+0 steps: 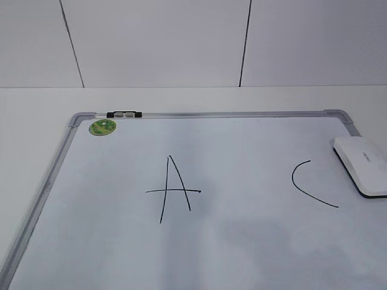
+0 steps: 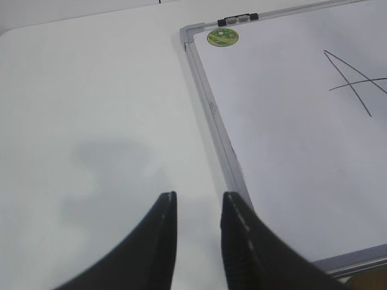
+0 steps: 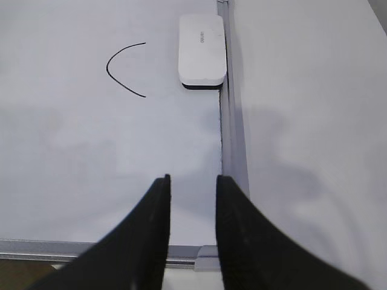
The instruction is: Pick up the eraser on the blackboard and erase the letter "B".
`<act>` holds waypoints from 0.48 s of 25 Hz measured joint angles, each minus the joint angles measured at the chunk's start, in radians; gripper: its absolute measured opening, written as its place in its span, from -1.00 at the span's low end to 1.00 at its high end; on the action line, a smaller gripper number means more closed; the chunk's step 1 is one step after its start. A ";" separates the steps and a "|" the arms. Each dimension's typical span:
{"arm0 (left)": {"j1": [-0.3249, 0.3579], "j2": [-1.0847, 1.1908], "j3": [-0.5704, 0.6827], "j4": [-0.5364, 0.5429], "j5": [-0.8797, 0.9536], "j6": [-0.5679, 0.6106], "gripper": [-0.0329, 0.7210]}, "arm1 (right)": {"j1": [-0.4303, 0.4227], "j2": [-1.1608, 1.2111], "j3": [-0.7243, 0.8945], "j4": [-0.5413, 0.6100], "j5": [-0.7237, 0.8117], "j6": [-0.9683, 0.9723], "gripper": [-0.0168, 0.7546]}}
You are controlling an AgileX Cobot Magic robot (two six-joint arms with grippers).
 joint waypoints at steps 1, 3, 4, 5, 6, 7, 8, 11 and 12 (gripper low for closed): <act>0.000 0.000 0.000 0.000 0.000 0.000 -0.38 | 0.000 0.000 0.000 -0.004 0.000 0.000 -0.35; 0.000 0.000 0.000 -0.002 0.000 0.000 -0.38 | 0.000 0.000 0.000 -0.010 0.000 0.000 -0.36; 0.000 0.000 0.000 -0.006 0.000 0.000 -0.38 | 0.000 0.000 0.000 -0.010 0.000 0.000 -0.35; 0.000 0.000 0.000 -0.008 0.000 0.000 -0.38 | 0.000 0.000 0.000 -0.011 0.000 0.000 -0.35; 0.000 0.000 0.000 -0.010 0.000 -0.002 -0.38 | 0.000 0.000 0.000 -0.011 0.000 0.000 -0.35; 0.000 0.000 0.000 -0.010 0.000 0.000 -0.38 | 0.000 0.000 0.000 -0.011 0.000 0.000 -0.35; 0.000 0.000 0.000 -0.012 0.000 0.000 -0.38 | 0.000 0.000 0.000 -0.011 0.000 0.000 -0.35; 0.000 0.000 0.000 -0.015 0.000 0.000 -0.38 | 0.000 0.000 0.000 -0.011 0.000 0.000 -0.35; 0.000 0.000 0.000 -0.015 0.000 0.000 -0.38 | 0.000 0.000 0.000 -0.011 0.000 0.000 -0.35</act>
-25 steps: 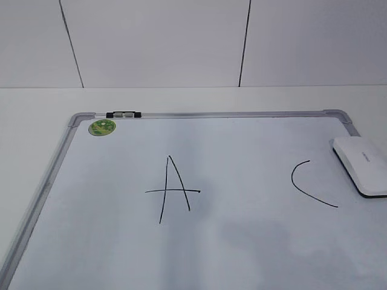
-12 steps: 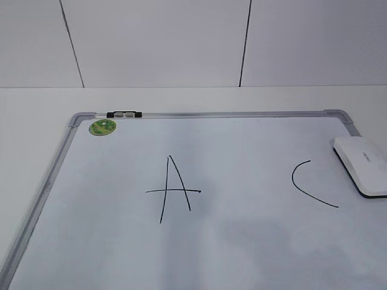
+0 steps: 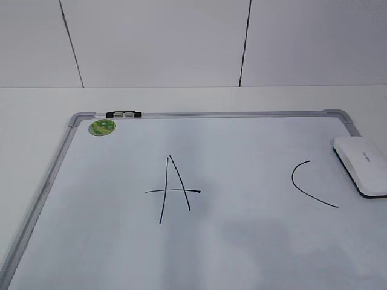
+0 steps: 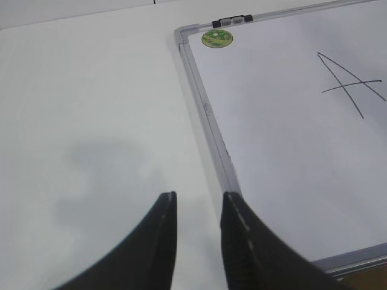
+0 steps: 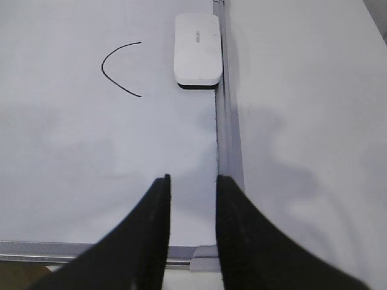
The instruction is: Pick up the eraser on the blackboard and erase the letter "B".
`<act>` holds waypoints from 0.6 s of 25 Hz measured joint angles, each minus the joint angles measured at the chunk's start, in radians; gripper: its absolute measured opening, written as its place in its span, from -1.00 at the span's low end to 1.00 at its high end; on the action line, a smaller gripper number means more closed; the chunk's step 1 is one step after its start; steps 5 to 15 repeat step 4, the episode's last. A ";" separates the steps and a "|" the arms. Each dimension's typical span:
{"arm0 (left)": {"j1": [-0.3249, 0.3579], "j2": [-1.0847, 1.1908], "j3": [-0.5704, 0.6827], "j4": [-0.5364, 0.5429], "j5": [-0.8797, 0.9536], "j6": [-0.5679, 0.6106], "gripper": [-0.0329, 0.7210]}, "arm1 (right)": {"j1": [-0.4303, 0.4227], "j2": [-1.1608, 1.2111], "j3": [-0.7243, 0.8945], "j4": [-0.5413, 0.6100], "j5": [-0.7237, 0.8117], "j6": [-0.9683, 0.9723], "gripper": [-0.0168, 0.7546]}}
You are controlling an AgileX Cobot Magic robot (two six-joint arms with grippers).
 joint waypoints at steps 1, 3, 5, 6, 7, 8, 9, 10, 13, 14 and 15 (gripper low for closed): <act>0.000 0.000 0.000 0.000 0.000 0.000 -0.38 | 0.000 0.000 0.000 0.000 0.000 0.000 -0.35; 0.000 0.000 0.000 -0.001 0.000 0.000 -0.38 | 0.000 0.000 0.000 0.000 0.000 0.000 -0.35; 0.000 0.000 0.000 -0.001 0.000 0.000 -0.38 | 0.000 0.000 0.000 0.000 0.000 0.000 -0.35; 0.000 0.000 0.000 -0.001 0.000 0.000 -0.38 | 0.000 0.000 0.000 0.000 0.000 0.000 -0.35; 0.000 0.000 0.000 -0.001 0.000 0.000 -0.38 | 0.000 0.000 0.000 0.000 0.000 0.000 -0.35; 0.000 0.000 0.000 -0.001 0.000 0.000 -0.38 | 0.000 0.000 0.000 0.000 0.000 0.000 -0.35; 0.000 0.000 0.000 -0.001 0.000 0.000 -0.38 | 0.000 0.000 0.000 0.000 0.000 0.000 -0.35; 0.000 0.000 0.000 -0.001 0.000 0.000 -0.38 | 0.000 0.000 0.000 0.000 0.000 0.000 -0.35; 0.000 0.000 0.000 -0.001 0.000 0.000 -0.38 | 0.000 0.000 0.000 0.000 0.000 0.000 -0.35; 0.000 0.000 0.000 -0.001 0.000 0.000 -0.38 | 0.000 0.000 0.000 0.000 0.000 0.000 -0.35; 0.000 0.000 0.000 -0.001 0.000 0.000 -0.38 | 0.000 0.000 0.000 0.000 0.000 0.000 -0.35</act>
